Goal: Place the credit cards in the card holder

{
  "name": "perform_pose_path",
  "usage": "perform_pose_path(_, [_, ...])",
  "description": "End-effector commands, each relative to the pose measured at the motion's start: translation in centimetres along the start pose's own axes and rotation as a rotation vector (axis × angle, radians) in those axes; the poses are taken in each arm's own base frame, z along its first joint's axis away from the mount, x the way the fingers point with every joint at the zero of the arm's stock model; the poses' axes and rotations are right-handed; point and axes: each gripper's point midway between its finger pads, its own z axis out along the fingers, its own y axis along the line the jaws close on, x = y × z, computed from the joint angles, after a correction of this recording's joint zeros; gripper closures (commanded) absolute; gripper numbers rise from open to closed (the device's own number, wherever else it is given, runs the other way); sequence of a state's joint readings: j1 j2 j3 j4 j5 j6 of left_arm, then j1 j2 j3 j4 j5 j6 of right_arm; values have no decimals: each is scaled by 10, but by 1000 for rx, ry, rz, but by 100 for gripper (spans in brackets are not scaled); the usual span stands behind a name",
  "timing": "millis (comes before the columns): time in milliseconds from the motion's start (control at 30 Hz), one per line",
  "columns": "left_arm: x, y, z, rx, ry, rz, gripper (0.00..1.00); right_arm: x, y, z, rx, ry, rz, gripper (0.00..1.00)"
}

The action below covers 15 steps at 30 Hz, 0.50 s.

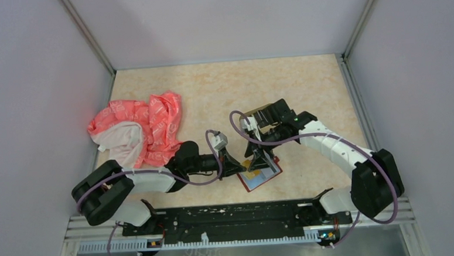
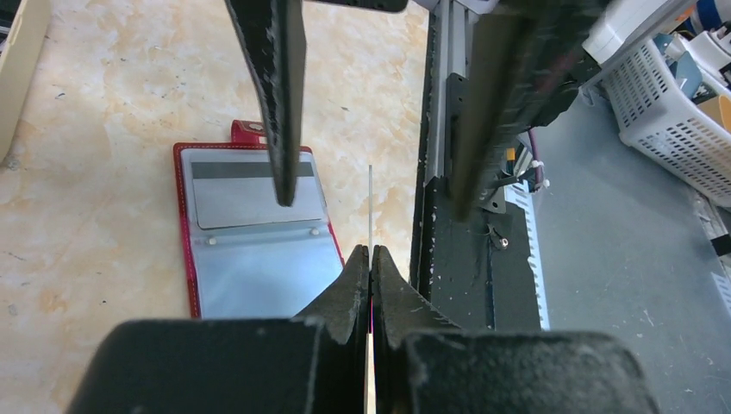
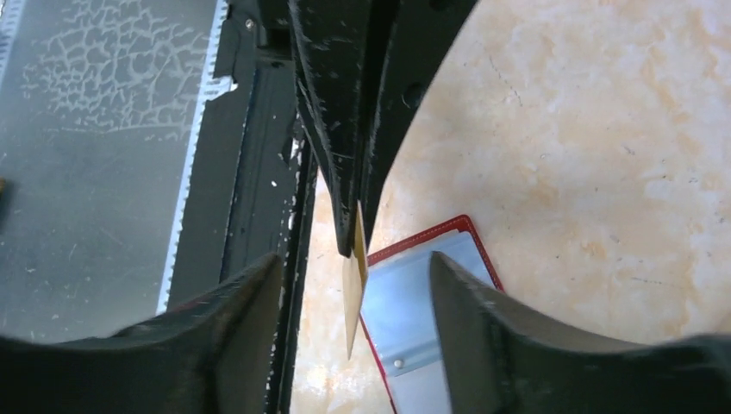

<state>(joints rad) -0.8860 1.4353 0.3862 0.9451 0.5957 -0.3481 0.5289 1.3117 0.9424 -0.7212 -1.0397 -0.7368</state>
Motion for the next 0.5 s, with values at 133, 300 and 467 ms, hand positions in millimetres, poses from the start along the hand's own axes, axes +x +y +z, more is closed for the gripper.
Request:
perform_pose_path(133, [-12,-8,1,23,9,86,100,0,0,6,-41,13,49,72])
perform_pose_path(300, [-15,-6,2,9,6,79,100,-6,8,7,-75,-14,53,100])
perform_pose_path(467, [-22,-11,-11,-13,-87,64,58,-21,18,2,-128,-67,51,100])
